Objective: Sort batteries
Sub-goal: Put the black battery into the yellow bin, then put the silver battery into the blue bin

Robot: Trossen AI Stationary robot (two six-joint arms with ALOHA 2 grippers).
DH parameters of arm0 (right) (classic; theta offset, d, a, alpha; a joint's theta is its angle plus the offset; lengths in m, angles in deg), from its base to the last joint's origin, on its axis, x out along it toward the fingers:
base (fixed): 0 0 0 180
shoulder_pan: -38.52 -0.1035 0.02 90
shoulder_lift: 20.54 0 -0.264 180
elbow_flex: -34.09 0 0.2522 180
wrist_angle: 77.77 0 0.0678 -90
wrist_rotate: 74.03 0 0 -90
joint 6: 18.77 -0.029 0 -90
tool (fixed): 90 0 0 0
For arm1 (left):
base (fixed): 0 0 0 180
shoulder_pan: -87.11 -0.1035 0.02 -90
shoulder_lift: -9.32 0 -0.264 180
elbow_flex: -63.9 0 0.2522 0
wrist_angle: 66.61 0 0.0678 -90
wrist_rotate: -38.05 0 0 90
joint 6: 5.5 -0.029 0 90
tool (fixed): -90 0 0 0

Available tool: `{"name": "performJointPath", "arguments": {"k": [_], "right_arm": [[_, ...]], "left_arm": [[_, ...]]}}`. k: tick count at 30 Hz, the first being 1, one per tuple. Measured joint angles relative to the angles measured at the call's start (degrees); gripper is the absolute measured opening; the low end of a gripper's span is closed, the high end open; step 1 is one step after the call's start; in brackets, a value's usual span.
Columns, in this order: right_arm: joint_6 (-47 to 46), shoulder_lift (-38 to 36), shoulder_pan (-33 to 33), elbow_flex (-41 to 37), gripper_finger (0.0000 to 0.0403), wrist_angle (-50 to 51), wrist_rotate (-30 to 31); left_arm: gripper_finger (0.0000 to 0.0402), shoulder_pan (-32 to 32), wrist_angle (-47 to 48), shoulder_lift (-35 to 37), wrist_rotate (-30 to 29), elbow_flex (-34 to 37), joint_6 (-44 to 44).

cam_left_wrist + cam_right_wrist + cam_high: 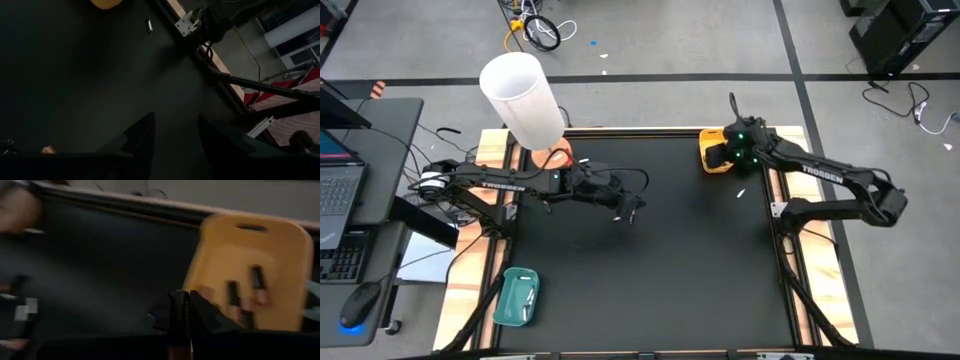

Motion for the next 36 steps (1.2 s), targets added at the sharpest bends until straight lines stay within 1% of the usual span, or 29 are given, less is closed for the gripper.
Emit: {"name": "performJointPath", "arguments": {"k": [3,8,10,14,20,22,26,29,32,36], "right_arm": [[2.63,3.19,3.16,-0.09,0.0029,-0.01,-0.67],[5.34,8.55,5.63,-0.09,0.0029,-1.92,-1.11],[5.90,10.65,6.11,0.33,0.0029,-2.07,-1.00],[8.92,15.18,5.99,3.59,0.0029,-0.42,0.38],[9.57,20.42,5.95,8.29,0.0030,2.86,2.48],[9.94,21.53,5.94,9.14,0.0048,3.58,2.48],[10.60,23.30,5.52,9.29,0.0109,4.63,2.67],[10.62,24.19,5.28,9.29,0.0142,5.30,2.72],[10.64,24.09,4.82,9.31,0.0158,5.16,2.68],[11.23,21.98,4.18,9.29,0.0159,5.38,2.39]], "left_arm": [[0.0165,0.00,-0.55,0.00,-0.17,0.00,0.03],[0.0165,0.00,-0.50,0.00,-0.15,0.00,0.18],[0.0165,0.00,-0.49,0.00,-0.14,0.00,0.36],[0.0165,0.00,-0.42,0.00,-0.12,0.00,0.46],[0.0165,-0.01,-0.41,0.00,-0.08,0.00,0.94],[0.0165,0.00,-0.38,0.00,-0.06,0.00,1.51],[0.0165,0.00,-0.34,0.00,0.05,0.00,1.58],[0.0165,0.00,-0.32,0.00,0.05,0.00,1.56],[0.0165,0.00,-0.07,0.00,0.05,0.00,1.56],[0.0165,0.00,-0.06,0.00,0.06,0.00,1.56]]}}
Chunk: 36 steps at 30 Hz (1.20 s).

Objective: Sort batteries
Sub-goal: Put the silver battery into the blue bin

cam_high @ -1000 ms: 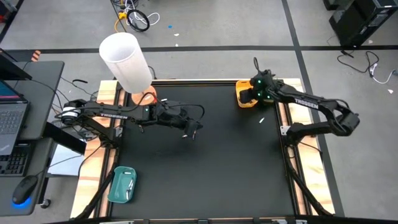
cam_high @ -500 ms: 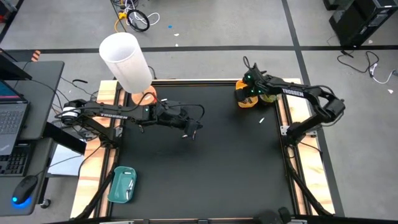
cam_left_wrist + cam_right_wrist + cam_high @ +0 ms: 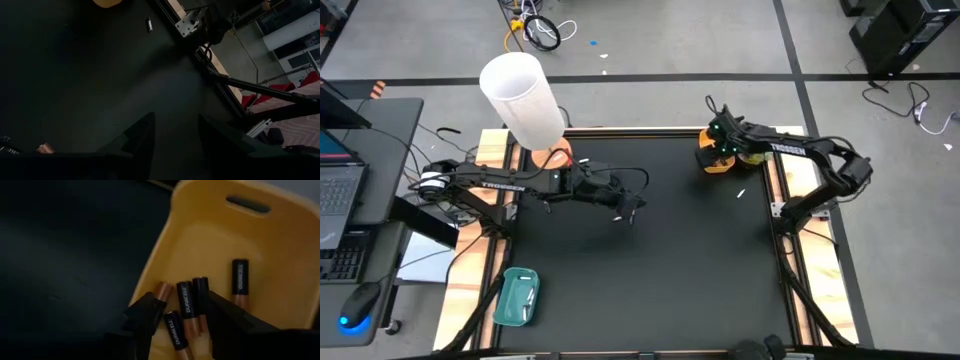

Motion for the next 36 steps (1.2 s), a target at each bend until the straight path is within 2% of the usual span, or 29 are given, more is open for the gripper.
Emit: {"name": "performJointPath", "arguments": {"k": [8,11,15,19,23,27,31,36], "right_arm": [[0.24,-11.42,-1.44,0.00,0.0155,2.91,0.00],[-1.06,-17.87,-3.33,0.00,0.0155,3.76,-1.07],[-0.67,-25.78,-8.67,0.00,0.0154,3.90,-5.77],[-0.73,-30.25,-14.04,0.00,0.0149,1.30,-16.32],[-6.26,-30.64,-17.93,0.00,0.0144,-2.18,-18.67],[-9.94,-28.82,-21.49,-0.02,0.0135,-4.43,-18.42],[-10.16,-26.76,-25.65,-0.02,0.0120,-5.18,-16.10],[-10.09,-24.96,-29.12,-0.07,0.0110,-5.98,-13.47]], "left_arm": [[0.0165,0.00,0.06,0.00,0.57,0.00,0.00],[0.0164,0.00,0.04,0.00,-1.81,0.00,0.00],[0.0157,-0.02,0.36,0.00,-3.97,-0.01,-1.36],[0.0149,-0.02,5.28,0.02,-2.90,-0.07,-5.36],[0.0145,-0.57,17.76,-0.07,1.19,-0.07,-5.89],[0.0145,-0.75,29.74,-0.96,1.52,0.05,-9.95],[0.0145,0.56,32.13,-1.61,0.38,0.20,-18.17],[0.0145,2.61,28.33,-2.48,-3.39,2.92,-28.06]]}}
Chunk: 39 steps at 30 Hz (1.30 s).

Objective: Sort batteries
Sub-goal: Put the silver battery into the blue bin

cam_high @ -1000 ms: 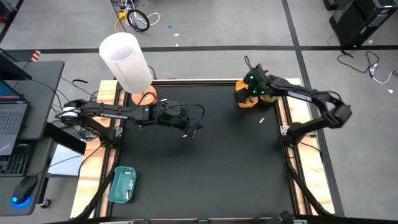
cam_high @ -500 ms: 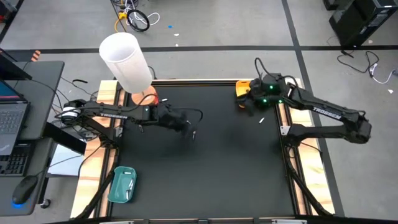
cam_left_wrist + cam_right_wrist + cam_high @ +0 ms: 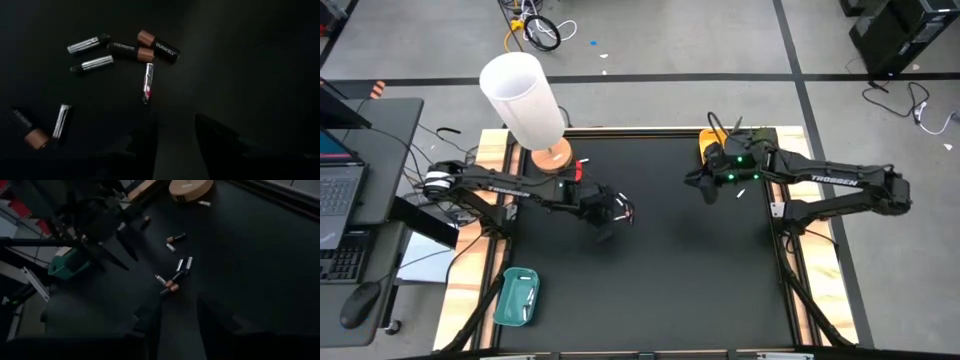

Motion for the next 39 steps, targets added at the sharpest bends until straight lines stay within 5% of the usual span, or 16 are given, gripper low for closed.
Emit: {"name": "performJointPath", "arguments": {"k": [19,39], "right_arm": [[-8.11,-0.76,-5.21,0.00,0.0109,-3.01,1.73],[-12.37,-1.60,-7.77,0.00,0.0109,-2.97,3.22]], "left_arm": [[0.0144,0.02,-30.52,-0.08,-3.76,16.97,2.81],[0.0141,0.02,-47.33,-14.76,-7.42,17.91,2.34]]}}
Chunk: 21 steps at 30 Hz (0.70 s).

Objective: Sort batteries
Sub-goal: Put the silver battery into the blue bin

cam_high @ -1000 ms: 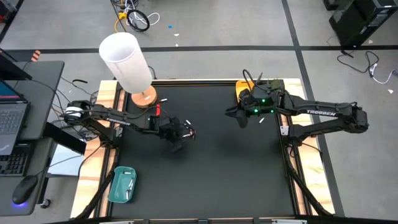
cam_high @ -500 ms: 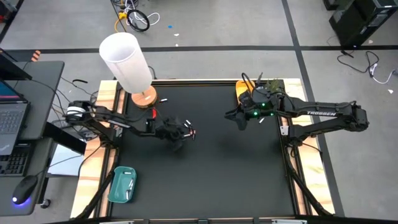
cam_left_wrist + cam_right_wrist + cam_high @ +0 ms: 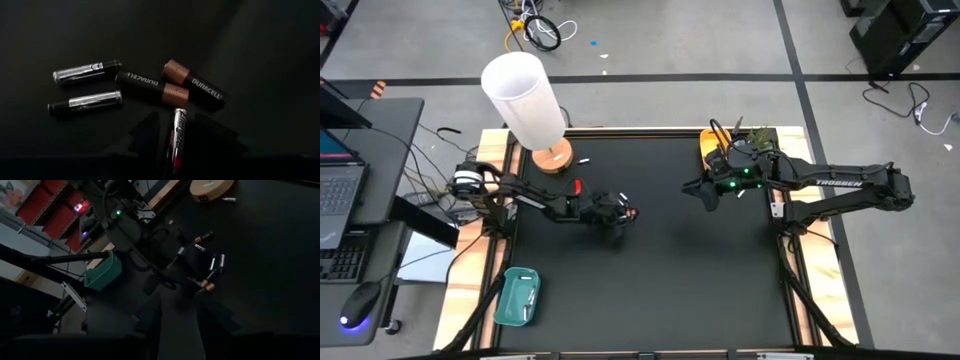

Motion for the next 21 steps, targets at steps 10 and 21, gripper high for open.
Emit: {"name": "performJointPath", "arguments": {"k": [10,21], "right_arm": [[-0.06,-0.19,0.13,0.00,0.0109,0.01,0.03],[4.17,-0.19,0.44,0.00,0.0109,0.11,3.01]], "left_arm": [[0.0033,0.15,2.13,1.84,7.07,0.04,2.11],[0.0033,0.17,21.65,17.26,8.37,-3.47,3.86]]}}
